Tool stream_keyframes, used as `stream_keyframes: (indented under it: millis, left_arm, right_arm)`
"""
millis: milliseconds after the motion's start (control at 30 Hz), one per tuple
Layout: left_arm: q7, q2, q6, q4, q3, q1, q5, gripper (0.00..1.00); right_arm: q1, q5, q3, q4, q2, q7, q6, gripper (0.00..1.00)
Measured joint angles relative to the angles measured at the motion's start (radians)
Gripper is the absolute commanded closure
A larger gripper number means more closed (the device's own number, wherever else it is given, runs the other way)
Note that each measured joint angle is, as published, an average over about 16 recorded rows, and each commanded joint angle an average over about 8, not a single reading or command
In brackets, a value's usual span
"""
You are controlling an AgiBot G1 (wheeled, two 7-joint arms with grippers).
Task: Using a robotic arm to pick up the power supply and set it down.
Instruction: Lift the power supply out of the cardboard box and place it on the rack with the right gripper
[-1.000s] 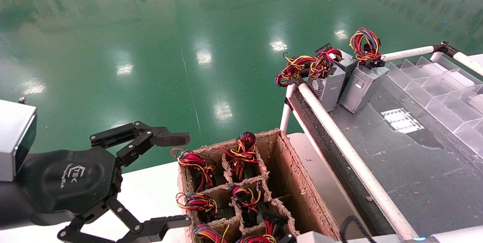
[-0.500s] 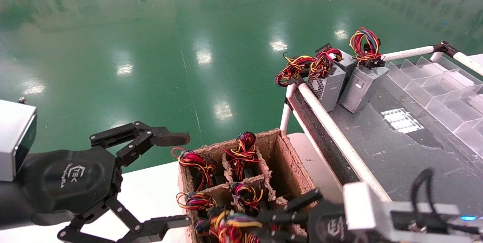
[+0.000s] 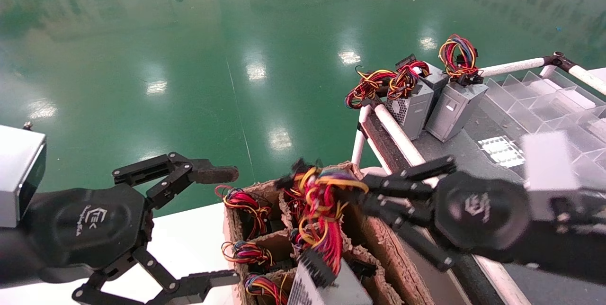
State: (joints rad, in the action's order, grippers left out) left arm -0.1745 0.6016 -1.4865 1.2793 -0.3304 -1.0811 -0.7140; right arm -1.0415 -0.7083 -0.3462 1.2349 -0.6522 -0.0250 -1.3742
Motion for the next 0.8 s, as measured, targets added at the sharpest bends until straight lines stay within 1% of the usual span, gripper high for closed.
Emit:
stream_keyframes:
  millis: [433,800]
  left_arm:
    - [0.000,0.000,0.000,0.000,-0.001,0.000,0.000,0.00]
    - [0.001,0.000,0.000,0.000,-0.001,0.000,0.001,0.00]
  right_arm:
    - [-0.051,0.062,0.081,-0.086,0.071,-0.038,-0.011,1.00]
    - [-0.109,0.063,0.127,-0.240,0.143,-0.091,-0.041,1.00]
